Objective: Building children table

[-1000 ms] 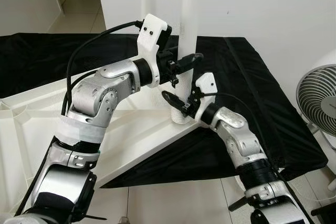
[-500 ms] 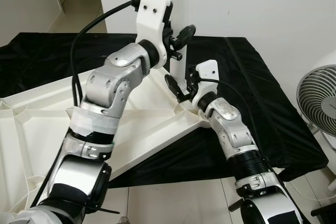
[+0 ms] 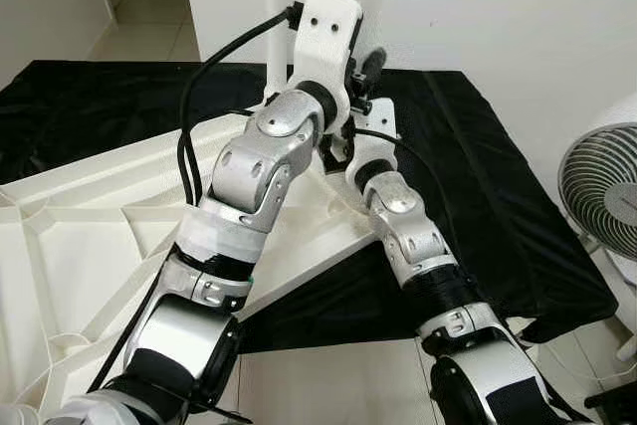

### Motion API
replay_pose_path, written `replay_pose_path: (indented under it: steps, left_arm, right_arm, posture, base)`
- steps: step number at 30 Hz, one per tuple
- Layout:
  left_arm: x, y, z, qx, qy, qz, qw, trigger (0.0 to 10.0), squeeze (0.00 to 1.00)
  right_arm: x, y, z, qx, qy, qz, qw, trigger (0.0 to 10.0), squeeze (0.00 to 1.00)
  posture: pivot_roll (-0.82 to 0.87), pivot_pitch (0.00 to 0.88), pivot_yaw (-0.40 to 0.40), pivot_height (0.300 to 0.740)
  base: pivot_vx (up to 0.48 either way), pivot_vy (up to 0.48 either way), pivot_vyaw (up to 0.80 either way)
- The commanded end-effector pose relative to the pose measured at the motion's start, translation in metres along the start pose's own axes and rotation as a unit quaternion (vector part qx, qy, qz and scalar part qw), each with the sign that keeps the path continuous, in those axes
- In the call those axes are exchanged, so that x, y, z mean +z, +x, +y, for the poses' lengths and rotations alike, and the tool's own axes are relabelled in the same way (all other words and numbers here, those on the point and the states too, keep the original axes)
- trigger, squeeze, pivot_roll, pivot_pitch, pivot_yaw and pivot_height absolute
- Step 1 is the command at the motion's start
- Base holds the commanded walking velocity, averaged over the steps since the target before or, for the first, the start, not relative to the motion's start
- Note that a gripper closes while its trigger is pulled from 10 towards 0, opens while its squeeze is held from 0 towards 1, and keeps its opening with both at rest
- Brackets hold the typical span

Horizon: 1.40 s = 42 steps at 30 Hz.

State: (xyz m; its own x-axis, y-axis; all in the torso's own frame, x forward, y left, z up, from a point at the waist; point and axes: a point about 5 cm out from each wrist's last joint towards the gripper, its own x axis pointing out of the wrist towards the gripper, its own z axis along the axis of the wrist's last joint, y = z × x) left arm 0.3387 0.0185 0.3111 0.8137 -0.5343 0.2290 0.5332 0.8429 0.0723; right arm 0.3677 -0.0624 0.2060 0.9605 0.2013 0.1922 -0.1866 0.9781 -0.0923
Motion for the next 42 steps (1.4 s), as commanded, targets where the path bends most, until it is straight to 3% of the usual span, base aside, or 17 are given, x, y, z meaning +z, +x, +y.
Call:
replay_pose_path:
  steps: [1, 5, 12, 13, 14, 15, 16, 17, 22, 24, 25, 26, 27, 28, 41, 42]
  left_arm:
    - [0.008, 0.003, -0.001, 0.014, 0.011, -0.016, 1.000, 10.0, 0.00]
    - [0.008, 0.005, 0.000, 0.025, 0.018, -0.016, 0.999, 10.0, 0.00]
    - [0.010, 0.007, 0.002, 0.034, 0.018, -0.016, 0.999, 10.0, 0.00]
    - [0.010, 0.007, 0.002, 0.035, 0.017, -0.016, 0.999, 10.0, 0.00]
    - [0.011, 0.007, 0.002, 0.035, 0.017, -0.016, 0.999, 10.0, 0.00]
    - [0.011, 0.007, 0.002, 0.034, 0.017, -0.016, 0.999, 10.0, 0.00]
    - [0.011, 0.008, 0.002, 0.034, 0.018, -0.016, 0.999, 10.0, 0.00]
    - [0.011, 0.008, 0.002, 0.034, 0.018, -0.016, 0.999, 10.0, 0.00]
    - [0.011, 0.008, 0.002, 0.033, 0.017, -0.015, 0.999, 10.0, 0.00]
    - [0.011, 0.009, 0.002, 0.033, 0.016, -0.015, 0.999, 10.0, 0.00]
    - [0.012, 0.009, 0.002, 0.033, 0.016, -0.015, 0.999, 10.0, 0.00]
    - [0.012, 0.009, 0.002, 0.033, 0.016, -0.015, 0.999, 10.0, 0.00]
    - [0.012, 0.009, 0.002, 0.033, 0.016, -0.015, 0.999, 10.0, 0.00]
    - [0.012, 0.009, 0.002, 0.033, 0.015, -0.014, 0.999, 10.0, 0.00]
    - [0.013, 0.008, 0.001, 0.032, 0.014, -0.015, 0.999, 10.0, 0.00]
    - [0.013, 0.008, 0.000, 0.031, 0.013, -0.015, 0.999, 10.0, 0.00]
  right_arm:
    - [0.001, 0.001, 0.000, -0.028, 0.003, 0.000, 1.000, 10.0, 0.00]
    - [0.005, -0.001, 0.010, -0.048, 0.012, -0.012, 0.999, 10.0, 0.00]
    - [0.006, 0.000, 0.011, -0.056, 0.015, -0.019, 0.998, 10.0, 0.00]
    - [0.007, 0.000, 0.010, -0.058, 0.013, -0.024, 0.998, 6.5, 0.00]
    - [0.009, 0.000, 0.010, -0.058, 0.012, -0.028, 0.998, 6.5, 0.00]
    - [0.010, 0.001, 0.010, -0.063, 0.016, -0.031, 0.997, 7.7, 0.00]
    - [0.010, 0.001, 0.009, -0.066, 0.019, -0.033, 0.997, 7.7, 0.00]
    - [0.011, 0.001, 0.009, -0.066, 0.018, -0.035, 0.997, 4.4, 0.00]
    - [0.013, 0.001, 0.009, -0.067, 0.017, -0.043, 0.997, 4.4, 0.00]
    - [0.015, 0.001, 0.010, -0.068, 0.019, -0.048, 0.996, 4.7, 0.00]
    - [0.016, 0.001, 0.010, -0.067, 0.023, -0.052, 0.996, 6.9, 0.00]
    - [0.016, 0.001, 0.010, -0.068, 0.027, -0.052, 0.996, 7.7, 0.00]
    - [0.016, 0.001, 0.010, -0.069, 0.029, -0.051, 0.996, 7.7, 0.00]
    - [0.015, 0.002, 0.011, -0.069, 0.029, -0.050, 0.996, 10.0, 0.00]
    - [0.016, 0.002, 0.009, -0.078, 0.028, -0.056, 0.995, 10.0, 0.00]
    - [0.016, 0.003, 0.008, -0.084, 0.024, -0.056, 0.995, 3.1, 0.00]
  posture:
    - [0.18, 0.000, -0.078, 0.740]
    - [0.18, 0.002, -0.080, 0.740]
    - [0.18, 0.018, -0.074, 0.740]
    - [0.18, 0.025, -0.068, 0.740]
    - [0.18, 0.025, -0.068, 0.740]
    - [0.17, 0.028, -0.064, 0.740]
    - [0.17, 0.028, -0.064, 0.740]
    - [0.17, 0.030, -0.063, 0.740]
    - [0.18, 0.037, -0.060, 0.740]
    - [0.18, 0.037, -0.060, 0.740]
    - [0.18, 0.037, -0.060, 0.740]
    - [0.18, 0.037, -0.060, 0.740]
    - [0.18, 0.037, -0.060, 0.740]
    - [0.18, 0.038, -0.061, 0.740]
    - [0.18, 0.041, -0.061, 0.740]
    - [0.18, 0.043, -0.062, 0.740]
  base:
    - [0.000, 0.000, 0.00]
    - [0.000, 0.000, 0.00]
    - [0.000, 0.000, 0.00]
    - [0.000, 0.000, 0.00]
    - [0.000, 0.000, 0.00]
    - [0.000, 0.000, 0.00]
    - [0.000, 0.000, 0.00]
    - [0.000, 0.000, 0.00]
    - [0.000, 0.000, 0.00]
    - [0.000, 0.000, 0.00]
    - [0.000, 0.000, 0.00]
    - [0.000, 0.000, 0.00]
    - [0.000, 0.000, 0.00]
    - [0.000, 0.000, 0.00]
    - [0.000, 0.000, 0.00]
    - [0.000, 0.000, 0.00]
